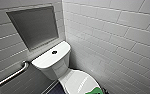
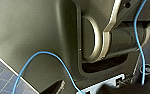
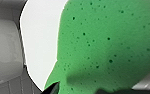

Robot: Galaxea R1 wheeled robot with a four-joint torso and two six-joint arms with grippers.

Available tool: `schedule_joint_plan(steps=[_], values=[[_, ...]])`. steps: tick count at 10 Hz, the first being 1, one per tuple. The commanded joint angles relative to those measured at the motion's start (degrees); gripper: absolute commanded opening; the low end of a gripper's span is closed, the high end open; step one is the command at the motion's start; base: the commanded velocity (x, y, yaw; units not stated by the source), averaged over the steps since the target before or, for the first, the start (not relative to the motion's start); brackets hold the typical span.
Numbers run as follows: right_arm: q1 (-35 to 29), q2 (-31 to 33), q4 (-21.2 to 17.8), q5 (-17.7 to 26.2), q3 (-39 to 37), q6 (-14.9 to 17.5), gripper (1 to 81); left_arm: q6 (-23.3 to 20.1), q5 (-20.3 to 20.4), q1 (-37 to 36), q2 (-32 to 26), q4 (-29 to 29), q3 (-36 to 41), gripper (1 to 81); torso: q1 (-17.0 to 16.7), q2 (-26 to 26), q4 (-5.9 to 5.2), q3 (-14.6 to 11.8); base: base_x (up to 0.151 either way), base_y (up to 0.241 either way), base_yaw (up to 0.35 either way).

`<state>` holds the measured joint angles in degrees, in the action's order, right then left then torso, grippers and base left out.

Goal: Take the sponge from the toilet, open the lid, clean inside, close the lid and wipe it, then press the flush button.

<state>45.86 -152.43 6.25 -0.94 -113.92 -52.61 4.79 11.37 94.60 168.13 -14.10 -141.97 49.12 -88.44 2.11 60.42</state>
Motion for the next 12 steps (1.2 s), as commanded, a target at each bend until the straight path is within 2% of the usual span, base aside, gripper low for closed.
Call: schedule_joint_plan(steps=[1, 5, 7, 9, 12], values=[[-4.7, -2.4, -1.2, 1.3, -3.8, -0.2, 81.1, 0.0, -4.0, 1.9, 0.1, -0.1, 0.4, 81.1, 0.0, 0.0, 0.0, 0.0, 0.0, 0.0, 0.0], [-4.6, -5.4, -0.8, 0.0, -10.7, 0.1, 81.1, 0.1, -4.0, 2.1, -0.2, -0.1, 0.4, 81.1, 0.0, 0.0, 0.0, 0.0, 0.0, 0.0, 0.0], [-4.6, -5.4, -0.3, -4.4, -11.5, 0.7, 81.1, 0.1, -4.0, 2.2, -0.3, -0.1, 0.4, 81.1, 0.0, 0.0, 0.0, 0.0, 0.0, 0.0, 0.0], [-4.0, -5.5, 2.8, -8.8, -12.1, 0.7, 81.1, 0.1, -4.0, 2.4, -0.6, -0.1, 0.4, 81.1, 0.0, 0.0, 0.0, 0.0, 0.0, 0.0, 0.0], [-0.6, -7.0, 5.1, -11.6, -15.3, 0.7, 81.1, 0.1, -4.0, 2.5, -0.4, -0.1, 0.4, 81.1, 0.0, 0.0, 0.0, 0.0, 0.0, 0.0, 0.0]])
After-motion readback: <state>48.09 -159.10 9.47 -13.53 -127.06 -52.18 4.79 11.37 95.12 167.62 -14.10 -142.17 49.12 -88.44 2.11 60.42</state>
